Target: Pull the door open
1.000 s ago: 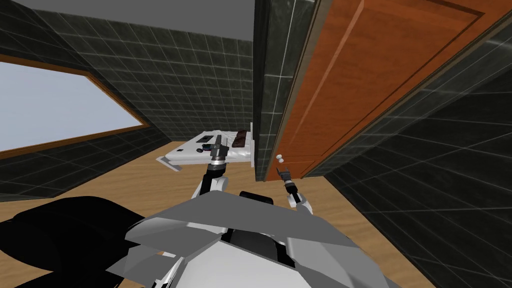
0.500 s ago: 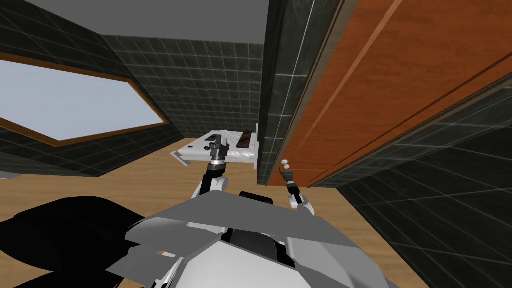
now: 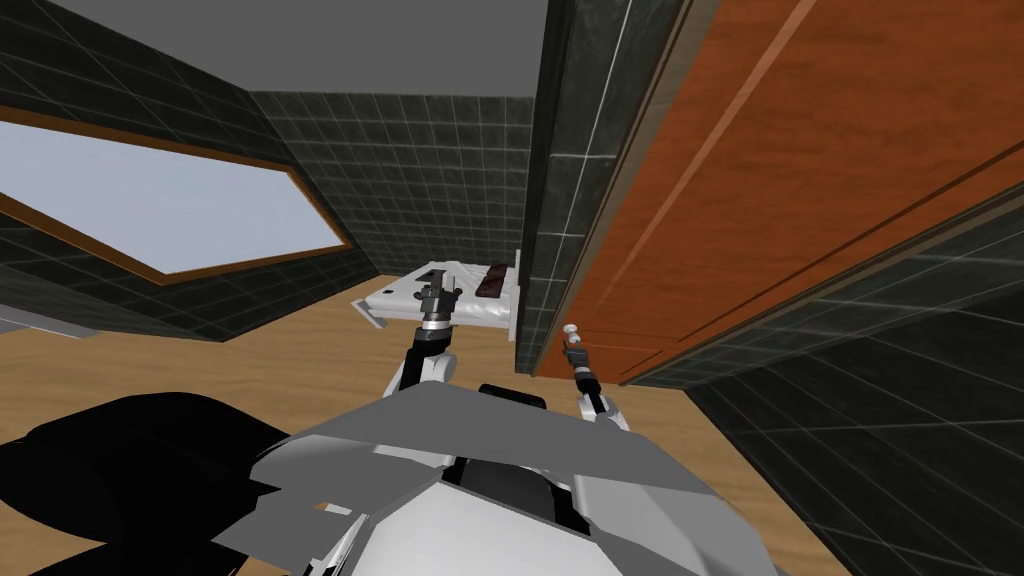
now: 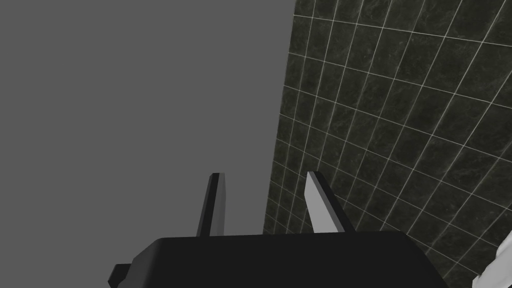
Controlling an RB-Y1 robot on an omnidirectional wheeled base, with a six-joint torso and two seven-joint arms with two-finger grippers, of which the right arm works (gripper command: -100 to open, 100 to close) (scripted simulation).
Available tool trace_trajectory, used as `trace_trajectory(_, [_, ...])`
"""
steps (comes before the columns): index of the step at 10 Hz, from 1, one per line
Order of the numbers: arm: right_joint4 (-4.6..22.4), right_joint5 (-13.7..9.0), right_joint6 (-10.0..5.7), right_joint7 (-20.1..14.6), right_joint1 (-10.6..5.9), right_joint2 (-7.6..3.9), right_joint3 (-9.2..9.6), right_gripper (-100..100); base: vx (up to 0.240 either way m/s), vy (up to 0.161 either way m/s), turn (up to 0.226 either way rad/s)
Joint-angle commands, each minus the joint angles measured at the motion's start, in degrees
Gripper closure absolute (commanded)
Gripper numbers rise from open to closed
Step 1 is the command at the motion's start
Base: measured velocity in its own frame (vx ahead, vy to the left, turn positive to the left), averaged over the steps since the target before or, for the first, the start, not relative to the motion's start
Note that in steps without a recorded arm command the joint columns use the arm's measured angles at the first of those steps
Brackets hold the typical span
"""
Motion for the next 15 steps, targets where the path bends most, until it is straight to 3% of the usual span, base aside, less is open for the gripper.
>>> trace_trajectory(1, [-0.02,0.00,0.15,-0.03,-0.14,-0.03,0.03,100,-0.003,0.003,-0.044])
trace_trajectory(5, [-0.02,0.00,0.15,-0.03,-0.14,-0.03,0.03,100,0.000,0.000,0.000])
trace_trajectory(6, [-0.21,-0.01,-0.19,-0.28,0.03,-0.48,-0.01,-100,-0.129,0.035,-0.011])
trace_trajectory(13, [-1.07,0.34,-0.98,-1.20,-0.02,-1.18,0.55,-100,-0.181,-0.045,-0.029])
trace_trajectory(15, [-0.24,-0.89,-1.66,-0.94,0.55,-2.32,-1.63,-100,0.090,0.000,0.265])
